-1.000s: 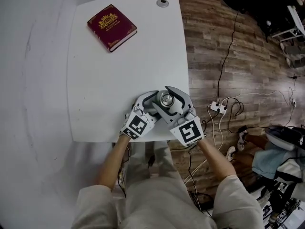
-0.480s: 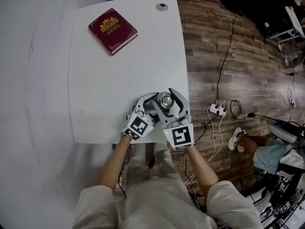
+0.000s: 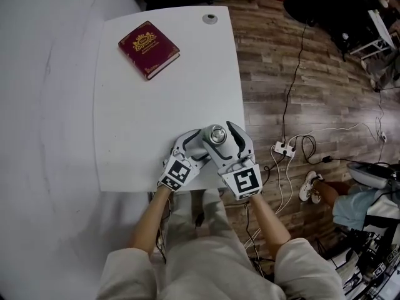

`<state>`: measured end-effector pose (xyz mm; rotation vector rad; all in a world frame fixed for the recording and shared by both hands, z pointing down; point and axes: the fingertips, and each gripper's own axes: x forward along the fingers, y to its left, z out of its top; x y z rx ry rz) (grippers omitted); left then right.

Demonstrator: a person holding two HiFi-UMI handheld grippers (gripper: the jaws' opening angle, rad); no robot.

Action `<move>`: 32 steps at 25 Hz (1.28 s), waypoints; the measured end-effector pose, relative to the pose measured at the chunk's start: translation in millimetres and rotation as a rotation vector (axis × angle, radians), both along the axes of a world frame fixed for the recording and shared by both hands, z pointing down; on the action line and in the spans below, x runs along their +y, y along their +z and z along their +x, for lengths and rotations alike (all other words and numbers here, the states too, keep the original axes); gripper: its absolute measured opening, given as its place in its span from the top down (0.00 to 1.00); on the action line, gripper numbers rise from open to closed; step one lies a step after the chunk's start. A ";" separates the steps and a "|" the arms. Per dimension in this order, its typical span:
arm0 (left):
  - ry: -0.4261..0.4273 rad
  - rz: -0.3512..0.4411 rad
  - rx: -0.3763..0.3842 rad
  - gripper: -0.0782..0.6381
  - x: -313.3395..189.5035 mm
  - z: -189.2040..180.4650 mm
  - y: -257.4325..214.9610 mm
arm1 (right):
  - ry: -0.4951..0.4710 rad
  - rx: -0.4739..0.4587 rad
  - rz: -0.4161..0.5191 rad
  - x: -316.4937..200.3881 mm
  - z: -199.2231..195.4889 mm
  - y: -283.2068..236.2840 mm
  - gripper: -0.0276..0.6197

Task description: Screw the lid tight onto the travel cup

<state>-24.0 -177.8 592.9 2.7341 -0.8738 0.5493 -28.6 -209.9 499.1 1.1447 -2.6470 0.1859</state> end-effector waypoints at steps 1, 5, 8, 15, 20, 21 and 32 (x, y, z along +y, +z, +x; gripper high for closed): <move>-0.018 -0.008 0.006 0.44 3.5 -5.4 -1.3 | 0.004 0.001 -0.001 2.6 3.8 -0.8 0.47; -0.112 -0.019 0.032 0.44 18.5 -32.3 -13.1 | 0.033 0.005 0.011 13.9 23.0 -4.4 0.50; -0.187 -0.015 0.048 0.44 27.8 -54.9 -26.7 | 0.057 0.000 0.013 21.4 34.7 -12.3 0.54; -0.341 0.002 0.087 0.44 42.5 -103.9 -63.7 | 0.137 0.024 0.002 40.7 69.6 -20.1 0.58; -0.441 0.020 0.125 0.45 53.6 -133.8 -97.0 | 0.182 0.029 -0.010 52.5 89.5 -32.5 0.65; -0.462 0.026 0.129 0.47 54.7 -140.3 -103.0 | 0.191 0.028 -0.010 53.3 93.2 -35.2 0.67; -0.606 0.067 0.072 0.75 65.1 -186.1 -148.8 | 0.256 0.011 0.005 51.8 116.2 -71.4 0.93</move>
